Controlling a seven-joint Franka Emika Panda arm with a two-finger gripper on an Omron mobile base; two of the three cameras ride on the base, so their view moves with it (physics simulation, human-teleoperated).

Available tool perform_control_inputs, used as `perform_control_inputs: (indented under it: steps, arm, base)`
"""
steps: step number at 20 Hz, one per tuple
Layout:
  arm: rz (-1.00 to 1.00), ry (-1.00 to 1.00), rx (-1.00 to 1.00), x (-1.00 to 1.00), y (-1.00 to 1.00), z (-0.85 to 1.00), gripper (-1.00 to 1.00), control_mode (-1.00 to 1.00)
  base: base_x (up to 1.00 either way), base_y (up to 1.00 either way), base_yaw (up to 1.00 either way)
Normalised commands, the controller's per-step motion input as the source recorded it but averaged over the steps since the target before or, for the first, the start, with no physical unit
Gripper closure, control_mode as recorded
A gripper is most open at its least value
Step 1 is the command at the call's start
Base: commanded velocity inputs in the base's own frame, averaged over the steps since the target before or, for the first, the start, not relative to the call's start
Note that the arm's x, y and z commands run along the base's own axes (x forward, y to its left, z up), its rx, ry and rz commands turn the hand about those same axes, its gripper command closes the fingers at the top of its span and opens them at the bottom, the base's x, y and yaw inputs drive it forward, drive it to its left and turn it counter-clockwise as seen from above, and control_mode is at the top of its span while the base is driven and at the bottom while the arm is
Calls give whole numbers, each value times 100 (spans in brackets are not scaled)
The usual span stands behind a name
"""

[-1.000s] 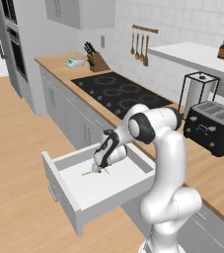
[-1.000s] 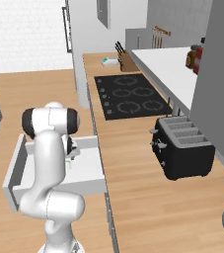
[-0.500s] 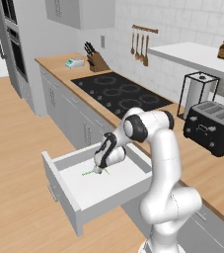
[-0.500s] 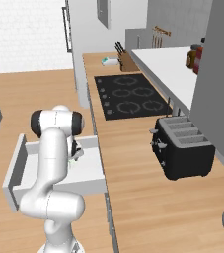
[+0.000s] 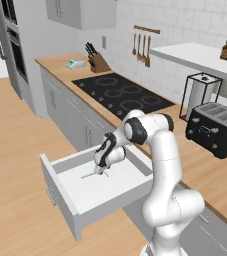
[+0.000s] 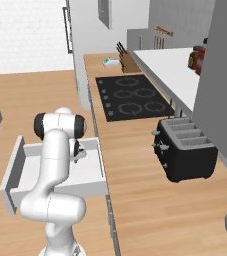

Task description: Take a straw from the drawer in front and place it inside the glass cup on the dining counter.

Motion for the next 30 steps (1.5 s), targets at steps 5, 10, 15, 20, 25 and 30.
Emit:
perform_control_inputs:
  steps: [5,10,15,20,25,30]
  arm:
    - [0,3,0,-4,0,-45,100,-100]
    - [0,0,0,-17,0,-35,100,-100]
    - [0,-2,0,-38,2,-6,100,-100]
    - [0,-20,0,-73,2,83,100,-100]
    - [-1,-19,2,-49,0,100,100,-100]
    - [0,-4,5,-3,0,100,100,-100]
  base:
    - [0,0,0]
    - [0,0,0]
    - [0,0,0]
    - [0,0,0]
    - [0,0,0]
    - [0,0,0]
